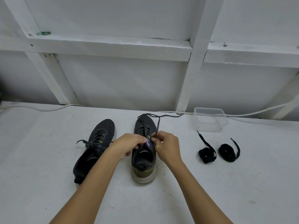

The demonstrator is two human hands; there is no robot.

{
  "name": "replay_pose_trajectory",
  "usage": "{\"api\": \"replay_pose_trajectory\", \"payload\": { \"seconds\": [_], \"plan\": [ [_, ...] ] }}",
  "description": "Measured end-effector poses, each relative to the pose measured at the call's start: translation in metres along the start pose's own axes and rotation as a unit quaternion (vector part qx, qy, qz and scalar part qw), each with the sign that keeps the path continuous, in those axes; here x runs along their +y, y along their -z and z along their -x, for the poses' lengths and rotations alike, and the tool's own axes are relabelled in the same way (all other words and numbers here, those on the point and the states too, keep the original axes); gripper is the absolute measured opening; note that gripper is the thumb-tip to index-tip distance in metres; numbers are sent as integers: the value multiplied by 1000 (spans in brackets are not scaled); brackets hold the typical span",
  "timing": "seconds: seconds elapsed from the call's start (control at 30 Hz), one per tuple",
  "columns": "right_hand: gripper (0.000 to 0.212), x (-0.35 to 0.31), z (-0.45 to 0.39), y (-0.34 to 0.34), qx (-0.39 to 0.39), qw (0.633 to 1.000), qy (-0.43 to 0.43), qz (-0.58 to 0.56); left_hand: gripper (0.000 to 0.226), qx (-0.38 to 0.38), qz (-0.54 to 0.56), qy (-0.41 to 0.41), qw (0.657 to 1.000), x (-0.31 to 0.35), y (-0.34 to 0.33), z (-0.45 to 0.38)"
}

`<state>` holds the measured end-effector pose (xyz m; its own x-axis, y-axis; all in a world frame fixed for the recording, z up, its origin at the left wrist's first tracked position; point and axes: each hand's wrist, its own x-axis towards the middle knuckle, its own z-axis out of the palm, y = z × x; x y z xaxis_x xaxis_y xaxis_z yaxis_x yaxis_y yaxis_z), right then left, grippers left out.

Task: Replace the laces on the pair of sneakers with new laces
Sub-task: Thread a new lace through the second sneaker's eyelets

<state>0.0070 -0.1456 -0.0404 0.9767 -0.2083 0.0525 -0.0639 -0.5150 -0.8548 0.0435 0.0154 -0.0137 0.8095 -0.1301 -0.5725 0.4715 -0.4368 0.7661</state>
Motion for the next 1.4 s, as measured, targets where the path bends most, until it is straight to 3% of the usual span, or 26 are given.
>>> {"api": "replay_pose_trajectory", "payload": {
  "seconds": [0.17, 0.37, 0.5, 0.7, 0.87, 1.0, 1.13, 1.27, 1.4],
  "plan": [
    [14, -3, -4, 0, -13, 999, 28, 24, 14, 3, -3, -31, 1000, -4, -3, -4],
    [12, 3, -10, 8, -51, 997, -31, -48, 11, 47, -5, -125, 991, -10, -14, -4],
    [14, 5, -13, 17, -73, 993, -51, -72, 4, 76, 7, -128, 989, -8, -27, -6],
    [17, 1, -6, 40, -106, 987, -92, -74, 12, 101, 82, -92, 987, -5, -47, -5],
    [22, 9, 7, 45, -149, 984, -86, -38, 10, 39, 154, -56, 986, -2, -36, 1],
    [25, 4, 5, 45, -139, 986, -96, -13, 10, -8, 153, -120, 981, -5, -16, 14],
    [25, -5, 7, 43, -146, 981, -126, -17, 13, 20, 175, -201, 964, -8, 2, 25],
    [28, -15, 15, 31, -156, 981, -114, 25, 17, -28, 233, -180, 955, -1, -3, 28],
    [40, -17, 21, 22, -133, 982, -91, 99, 19, -10, 223, -188, 957, 8, 2, 29]
  ]
}}
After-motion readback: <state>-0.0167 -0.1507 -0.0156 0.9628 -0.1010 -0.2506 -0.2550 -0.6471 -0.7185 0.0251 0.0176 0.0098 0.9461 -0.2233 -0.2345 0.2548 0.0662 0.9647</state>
